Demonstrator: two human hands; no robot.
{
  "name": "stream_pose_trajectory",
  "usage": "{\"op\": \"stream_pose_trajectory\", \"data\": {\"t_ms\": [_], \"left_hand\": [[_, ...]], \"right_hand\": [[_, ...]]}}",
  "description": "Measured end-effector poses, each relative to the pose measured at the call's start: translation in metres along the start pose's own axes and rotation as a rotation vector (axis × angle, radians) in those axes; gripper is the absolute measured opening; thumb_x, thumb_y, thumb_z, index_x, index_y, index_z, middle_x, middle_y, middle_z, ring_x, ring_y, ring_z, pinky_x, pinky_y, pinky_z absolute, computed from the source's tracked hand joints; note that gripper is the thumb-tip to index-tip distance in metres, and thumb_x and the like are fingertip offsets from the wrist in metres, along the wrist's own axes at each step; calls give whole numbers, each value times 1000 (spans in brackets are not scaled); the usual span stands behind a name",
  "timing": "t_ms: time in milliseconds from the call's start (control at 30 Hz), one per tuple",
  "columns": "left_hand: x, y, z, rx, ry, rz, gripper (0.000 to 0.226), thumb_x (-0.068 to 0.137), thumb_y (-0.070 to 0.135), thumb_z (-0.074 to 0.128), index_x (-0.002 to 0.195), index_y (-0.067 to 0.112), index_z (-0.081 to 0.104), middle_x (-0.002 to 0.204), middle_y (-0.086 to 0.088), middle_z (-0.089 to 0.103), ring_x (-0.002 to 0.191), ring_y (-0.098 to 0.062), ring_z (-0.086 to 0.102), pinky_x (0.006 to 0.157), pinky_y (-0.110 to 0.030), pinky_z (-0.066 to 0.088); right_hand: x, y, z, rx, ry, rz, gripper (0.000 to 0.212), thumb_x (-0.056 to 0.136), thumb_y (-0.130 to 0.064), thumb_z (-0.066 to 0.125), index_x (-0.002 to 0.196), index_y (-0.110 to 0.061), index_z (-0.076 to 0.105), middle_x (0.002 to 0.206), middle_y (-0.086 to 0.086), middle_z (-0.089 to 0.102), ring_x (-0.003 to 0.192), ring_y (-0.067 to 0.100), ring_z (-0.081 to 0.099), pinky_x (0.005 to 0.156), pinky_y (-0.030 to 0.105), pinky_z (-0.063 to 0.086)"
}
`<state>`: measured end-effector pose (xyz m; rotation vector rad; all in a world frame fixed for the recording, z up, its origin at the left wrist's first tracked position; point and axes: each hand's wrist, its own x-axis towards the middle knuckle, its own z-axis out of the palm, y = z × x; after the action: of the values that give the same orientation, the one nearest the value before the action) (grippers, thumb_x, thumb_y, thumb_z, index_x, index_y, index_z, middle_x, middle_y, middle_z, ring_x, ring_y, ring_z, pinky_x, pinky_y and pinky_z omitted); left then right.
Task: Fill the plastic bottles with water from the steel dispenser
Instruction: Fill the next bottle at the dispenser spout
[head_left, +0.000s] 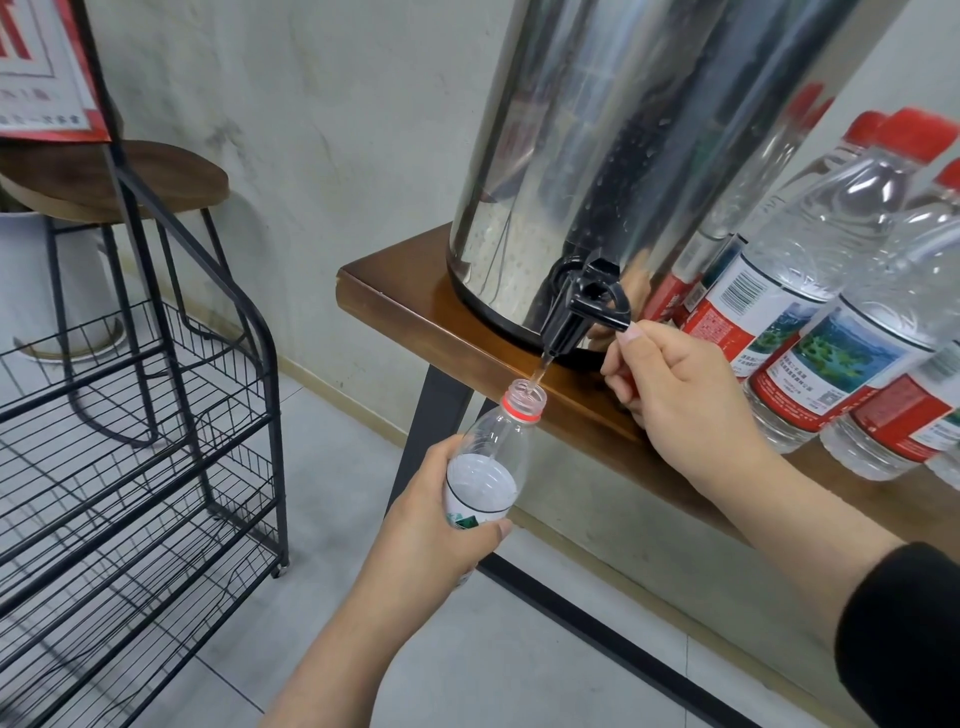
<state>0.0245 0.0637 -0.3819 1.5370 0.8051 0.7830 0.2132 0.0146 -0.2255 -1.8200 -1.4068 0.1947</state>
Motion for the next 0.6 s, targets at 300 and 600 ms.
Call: {"op": "stream_pose_trajectory", "data": {"t_ms": [300,600], "left_hand": [[-1,4,-1,8,4,4,70,79,17,86,123,54,45,111,36,60,108,15,56,72,-1,45],[-1,3,0,5,3,-1,71,79,18,86,127,52,46,113,33,61,110,12,57,76,-2,45]], "right_hand": [[0,0,0,1,-10,-3,43,109,-30,40,73,-19,60,61,3,56,52,11,46,58,30,39],[0,-1,0,1,-9,1,43,108,-30,39,73,-19,60,62,4,56,53,11,46,59,30,39]]}}
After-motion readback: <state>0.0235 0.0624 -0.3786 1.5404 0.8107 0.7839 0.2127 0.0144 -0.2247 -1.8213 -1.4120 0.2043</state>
